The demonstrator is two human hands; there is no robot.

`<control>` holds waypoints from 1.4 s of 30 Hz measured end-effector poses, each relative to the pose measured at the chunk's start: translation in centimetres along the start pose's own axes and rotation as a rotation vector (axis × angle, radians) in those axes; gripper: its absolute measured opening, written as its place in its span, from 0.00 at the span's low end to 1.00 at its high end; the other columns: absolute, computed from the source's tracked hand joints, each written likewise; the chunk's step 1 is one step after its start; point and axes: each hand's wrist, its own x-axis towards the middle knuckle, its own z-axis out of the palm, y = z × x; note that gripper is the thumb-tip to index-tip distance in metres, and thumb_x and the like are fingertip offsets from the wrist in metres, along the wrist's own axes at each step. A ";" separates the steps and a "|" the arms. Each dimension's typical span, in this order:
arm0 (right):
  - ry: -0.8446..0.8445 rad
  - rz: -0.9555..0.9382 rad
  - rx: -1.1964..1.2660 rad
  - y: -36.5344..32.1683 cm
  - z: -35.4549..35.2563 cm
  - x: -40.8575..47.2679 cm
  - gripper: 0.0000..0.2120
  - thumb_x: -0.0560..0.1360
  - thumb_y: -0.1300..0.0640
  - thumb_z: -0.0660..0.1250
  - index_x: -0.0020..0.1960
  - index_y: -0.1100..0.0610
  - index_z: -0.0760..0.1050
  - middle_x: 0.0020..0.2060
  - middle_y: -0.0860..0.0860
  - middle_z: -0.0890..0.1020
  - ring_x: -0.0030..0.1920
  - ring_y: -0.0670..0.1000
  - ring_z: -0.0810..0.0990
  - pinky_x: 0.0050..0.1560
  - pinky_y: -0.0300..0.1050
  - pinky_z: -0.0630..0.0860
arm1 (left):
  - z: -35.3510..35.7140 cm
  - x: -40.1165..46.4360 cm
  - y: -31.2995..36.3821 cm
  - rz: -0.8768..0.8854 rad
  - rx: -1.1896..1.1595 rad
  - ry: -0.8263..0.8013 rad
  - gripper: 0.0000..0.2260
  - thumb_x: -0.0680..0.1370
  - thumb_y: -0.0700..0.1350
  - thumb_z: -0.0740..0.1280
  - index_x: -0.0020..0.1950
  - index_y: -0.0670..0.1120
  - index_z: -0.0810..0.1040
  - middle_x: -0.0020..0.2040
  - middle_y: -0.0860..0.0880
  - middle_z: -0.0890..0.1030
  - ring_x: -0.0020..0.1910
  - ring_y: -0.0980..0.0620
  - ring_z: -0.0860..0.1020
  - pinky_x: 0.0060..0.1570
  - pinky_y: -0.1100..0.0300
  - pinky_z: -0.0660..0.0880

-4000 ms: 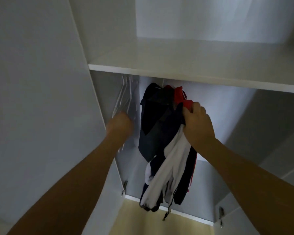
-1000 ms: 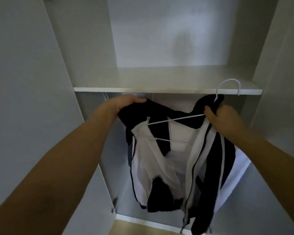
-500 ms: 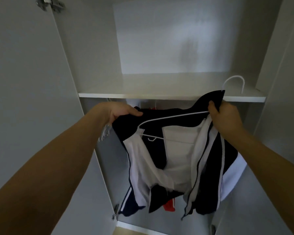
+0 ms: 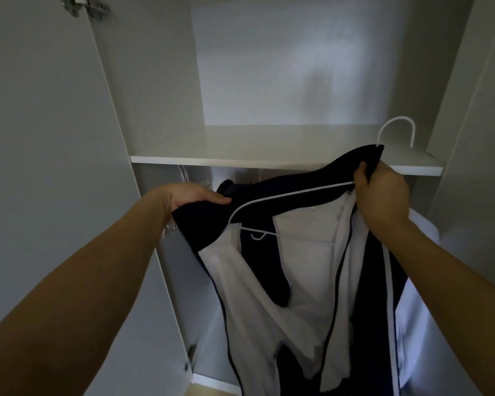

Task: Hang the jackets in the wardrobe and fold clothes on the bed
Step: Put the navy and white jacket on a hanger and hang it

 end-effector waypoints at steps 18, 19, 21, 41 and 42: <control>-0.600 0.065 0.198 -5.9 2.3 -4.3 0.40 0.54 0.15 0.54 0.57 0.37 0.69 0.46 0.33 0.75 0.45 0.34 0.73 0.42 0.33 0.68 | 9.5 0.4 4.9 0.309 -0.477 0.264 0.09 0.82 0.44 0.60 0.45 0.42 0.73 0.23 0.50 0.74 0.21 0.53 0.75 0.27 0.60 0.78; -0.598 0.054 0.182 -6.0 2.4 -4.3 0.44 0.52 0.15 0.55 0.60 0.38 0.68 0.48 0.34 0.75 0.47 0.36 0.74 0.44 0.34 0.68 | 9.5 0.0 5.5 0.308 -0.437 0.288 0.09 0.82 0.44 0.60 0.43 0.44 0.72 0.22 0.51 0.70 0.20 0.55 0.71 0.26 0.63 0.76; -0.575 0.043 0.130 -6.1 2.7 -4.3 0.52 0.49 0.15 0.58 0.66 0.41 0.62 0.52 0.37 0.73 0.50 0.40 0.73 0.47 0.38 0.68 | 9.6 -0.7 6.7 0.300 -0.408 0.300 0.09 0.81 0.44 0.60 0.42 0.45 0.72 0.21 0.53 0.65 0.20 0.56 0.67 0.25 0.66 0.73; -0.111 0.227 0.358 -10.4 2.8 -0.7 0.13 0.81 0.47 0.57 0.56 0.54 0.74 0.46 0.48 0.80 0.47 0.50 0.79 0.45 0.45 0.72 | 16.9 7.5 -14.5 0.299 0.476 0.655 0.52 0.64 0.67 0.74 0.77 0.51 0.50 0.73 0.50 0.57 0.71 0.49 0.59 0.70 0.44 0.63; -0.091 0.229 0.374 -10.6 2.5 -0.8 0.12 0.81 0.48 0.58 0.57 0.54 0.74 0.47 0.48 0.80 0.48 0.49 0.78 0.47 0.45 0.73 | 17.6 8.4 -15.4 0.323 0.479 0.726 0.49 0.65 0.65 0.74 0.77 0.50 0.51 0.72 0.49 0.59 0.71 0.47 0.60 0.69 0.43 0.63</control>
